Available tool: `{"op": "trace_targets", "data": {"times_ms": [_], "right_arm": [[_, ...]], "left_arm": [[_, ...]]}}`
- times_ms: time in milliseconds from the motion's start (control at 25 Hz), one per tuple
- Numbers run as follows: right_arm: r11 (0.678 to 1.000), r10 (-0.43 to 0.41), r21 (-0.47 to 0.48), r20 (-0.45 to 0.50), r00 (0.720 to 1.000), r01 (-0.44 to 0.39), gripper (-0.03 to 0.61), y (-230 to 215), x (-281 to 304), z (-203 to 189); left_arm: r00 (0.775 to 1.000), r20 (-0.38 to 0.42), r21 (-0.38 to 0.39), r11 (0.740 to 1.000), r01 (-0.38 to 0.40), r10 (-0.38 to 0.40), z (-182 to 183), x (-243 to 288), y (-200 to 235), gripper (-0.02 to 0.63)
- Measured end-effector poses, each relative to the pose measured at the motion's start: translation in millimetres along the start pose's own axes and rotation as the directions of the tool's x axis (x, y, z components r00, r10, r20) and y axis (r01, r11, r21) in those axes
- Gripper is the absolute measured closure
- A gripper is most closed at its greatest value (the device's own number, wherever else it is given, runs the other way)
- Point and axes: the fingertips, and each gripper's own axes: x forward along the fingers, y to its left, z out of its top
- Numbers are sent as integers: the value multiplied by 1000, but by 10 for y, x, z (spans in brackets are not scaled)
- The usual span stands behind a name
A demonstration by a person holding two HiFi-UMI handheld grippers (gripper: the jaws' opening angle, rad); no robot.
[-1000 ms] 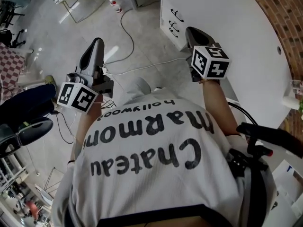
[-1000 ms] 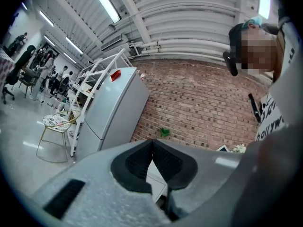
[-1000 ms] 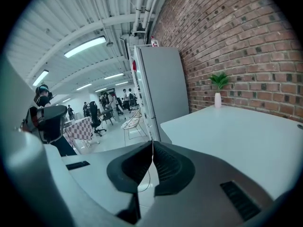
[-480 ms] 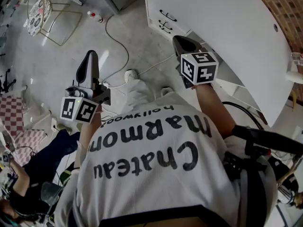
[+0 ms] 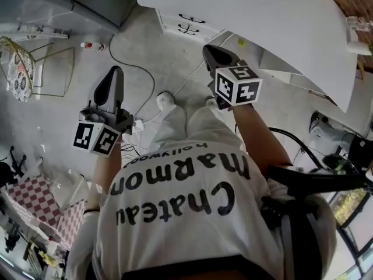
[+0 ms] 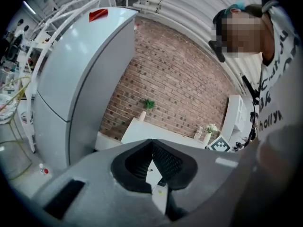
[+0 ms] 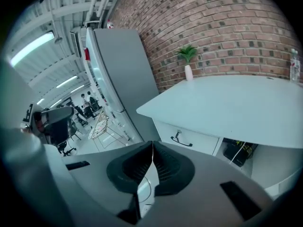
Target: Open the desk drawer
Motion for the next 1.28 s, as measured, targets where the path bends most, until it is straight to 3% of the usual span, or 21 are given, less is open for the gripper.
{"op": "trace_targets", "data": {"times_ms": [160, 320, 520, 760, 840, 960, 1080, 1280], "right_arm": [[997, -66, 31, -48, 997, 67, 563, -222, 171, -289], [996, -67, 55, -107, 992, 73, 563, -334, 582, -571], [991, -89, 87, -176, 980, 105, 563, -557, 1154, -967], [983, -161, 52, -239, 958, 178, 563, -1039, 1702, -1427], [983, -177, -9, -262, 949, 181, 563, -1149, 1846, -1545], [967, -219, -195, -287, 933, 167, 563, -1297, 2067, -1677], [925, -255, -352, -295, 921, 143, 563, -1405, 2308, -1799], [841, -303, -531, -305, 903, 103, 563, -1512, 2787, -1996]], "left_arm": [[996, -57, -27, 997, 67, -69, -303, 307, 4, 598], [988, -107, -27, 994, 106, -109, -605, 532, 91, 598], [991, -120, -28, 998, 58, -61, -920, 661, 369, 598], [988, -152, -69, 998, 10, -20, -1601, 857, 696, 598], [984, -176, -68, 998, 3, -15, -1829, 887, 788, 598], [983, -184, -90, 996, -6, -11, -2084, 910, 939, 598], [982, -188, -107, 994, -13, -8, -2284, 883, 1064, 598], [981, -194, -123, 992, -15, -9, -2647, 811, 1226, 598]]}}
